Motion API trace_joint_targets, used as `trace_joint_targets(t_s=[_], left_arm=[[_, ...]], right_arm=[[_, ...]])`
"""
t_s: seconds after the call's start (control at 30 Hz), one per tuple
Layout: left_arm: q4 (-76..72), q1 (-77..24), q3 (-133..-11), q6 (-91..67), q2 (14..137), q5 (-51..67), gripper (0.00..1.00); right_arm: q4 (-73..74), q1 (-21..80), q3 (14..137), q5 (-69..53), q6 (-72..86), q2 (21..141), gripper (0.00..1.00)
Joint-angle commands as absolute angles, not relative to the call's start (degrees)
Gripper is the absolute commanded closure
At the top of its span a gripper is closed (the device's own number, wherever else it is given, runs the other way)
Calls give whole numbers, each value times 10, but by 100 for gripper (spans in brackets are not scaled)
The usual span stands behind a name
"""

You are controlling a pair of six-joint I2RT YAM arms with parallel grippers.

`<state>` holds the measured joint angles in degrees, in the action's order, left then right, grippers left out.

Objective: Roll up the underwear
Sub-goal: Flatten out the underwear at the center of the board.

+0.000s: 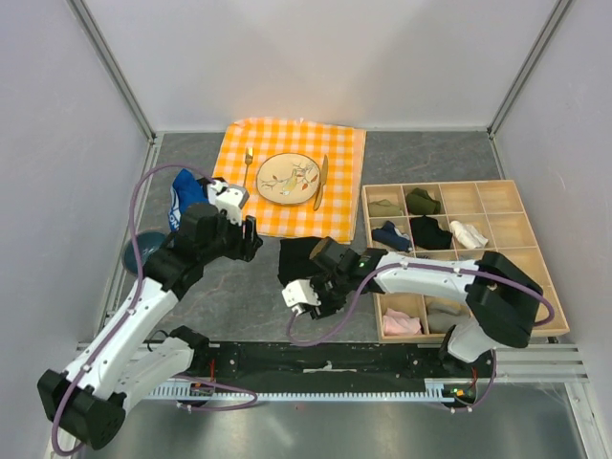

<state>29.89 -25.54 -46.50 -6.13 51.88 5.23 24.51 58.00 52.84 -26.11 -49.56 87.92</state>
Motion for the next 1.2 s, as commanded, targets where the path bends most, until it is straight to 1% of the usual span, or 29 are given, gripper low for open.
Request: trace_joint_targets(t_s=[0.0, 0.07, 0.23, 0.37, 0.43, 0.53, 0.57, 0.63, 0.67, 0.73, 0.8, 0.93, 1.07, 1.1, 1.13, 1.17], left_arm=[[272, -259, -441, -29, 466, 3, 35], [273, -259, -439, -33, 458, 3, 35], [277, -259, -439, -33, 432, -23, 35], [278, -259, -438, -33, 424, -20, 35], [278, -259, -439, -33, 422, -18, 35], [279, -259, -440, -33, 421, -11, 35], [279, -259, -440, -33, 420, -10, 36], [279, -259, -440, -33, 418, -9, 35], [279, -259, -440, -33, 416, -10, 35], [279, -259, -439, -33, 412, -11, 35], [277, -259, -439, -33, 407, -15, 35], [277, -259, -438, -33, 405, -20, 35], [277, -259, -437, -33, 405, -25, 35], [276, -259, -435, -33, 405, -26, 35], [277, -259, -436, -33, 406, -26, 35], [276, -259, -434, -33, 406, -25, 35]], right_arm=[[208, 622, 533, -178, -515, 920, 39], [205, 636, 535, -159, -515, 939, 39], [206, 637, 552, -143, -492, 975, 45], [207, 635, 558, -132, -478, 999, 57], [207, 637, 563, -124, -470, 1015, 60], [213, 637, 570, -118, -464, 1034, 67], [221, 637, 572, -120, -463, 1039, 75], [236, 637, 581, -138, -461, 1047, 86], [243, 636, 584, -150, -455, 1047, 96], [259, 642, 598, -193, -448, 1042, 100], [273, 656, 619, -222, -437, 1038, 100], [328, 730, 692, -299, -421, 1048, 100], [344, 752, 758, -333, -396, 1075, 99], [346, 752, 775, -329, -391, 1083, 97], [360, 751, 781, -322, -392, 1099, 91], [368, 747, 784, -318, -398, 1106, 81]])
